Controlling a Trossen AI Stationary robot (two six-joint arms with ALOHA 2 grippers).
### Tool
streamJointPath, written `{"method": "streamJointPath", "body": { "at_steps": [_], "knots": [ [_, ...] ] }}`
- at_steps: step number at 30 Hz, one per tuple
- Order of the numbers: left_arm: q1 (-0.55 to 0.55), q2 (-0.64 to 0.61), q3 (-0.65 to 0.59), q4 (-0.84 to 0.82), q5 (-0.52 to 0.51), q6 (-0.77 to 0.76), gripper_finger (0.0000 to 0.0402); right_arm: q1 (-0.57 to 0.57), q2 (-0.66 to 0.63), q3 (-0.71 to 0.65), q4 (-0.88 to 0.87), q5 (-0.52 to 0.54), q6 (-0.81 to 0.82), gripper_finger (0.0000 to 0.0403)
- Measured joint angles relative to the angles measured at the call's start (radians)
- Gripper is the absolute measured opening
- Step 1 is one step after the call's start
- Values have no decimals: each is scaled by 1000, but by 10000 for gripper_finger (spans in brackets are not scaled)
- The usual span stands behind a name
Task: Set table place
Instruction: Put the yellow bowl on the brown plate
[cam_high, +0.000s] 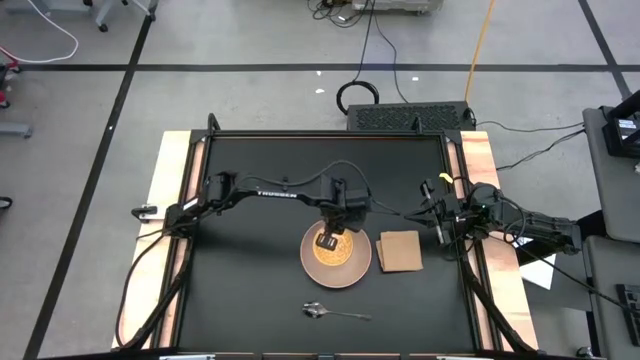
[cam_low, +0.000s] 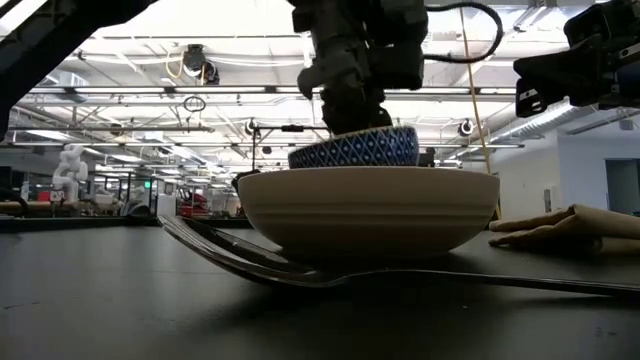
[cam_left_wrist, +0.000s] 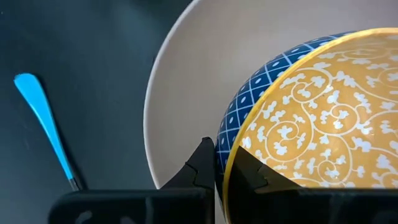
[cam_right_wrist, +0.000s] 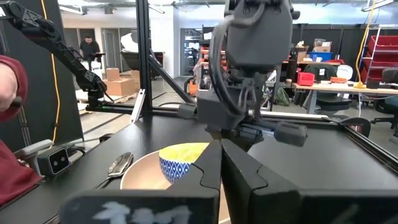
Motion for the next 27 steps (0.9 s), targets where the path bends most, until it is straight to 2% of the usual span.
{"method": "streamJointPath", "body": {
  "at_steps": [18,27],
  "knots": [
    [3,0,-72,49,29,9,14,0,0,0,0,0,0,0],
    [11,0,-105,47,7,14,14,0,0,0,0,0,0,0]
  ]
}}
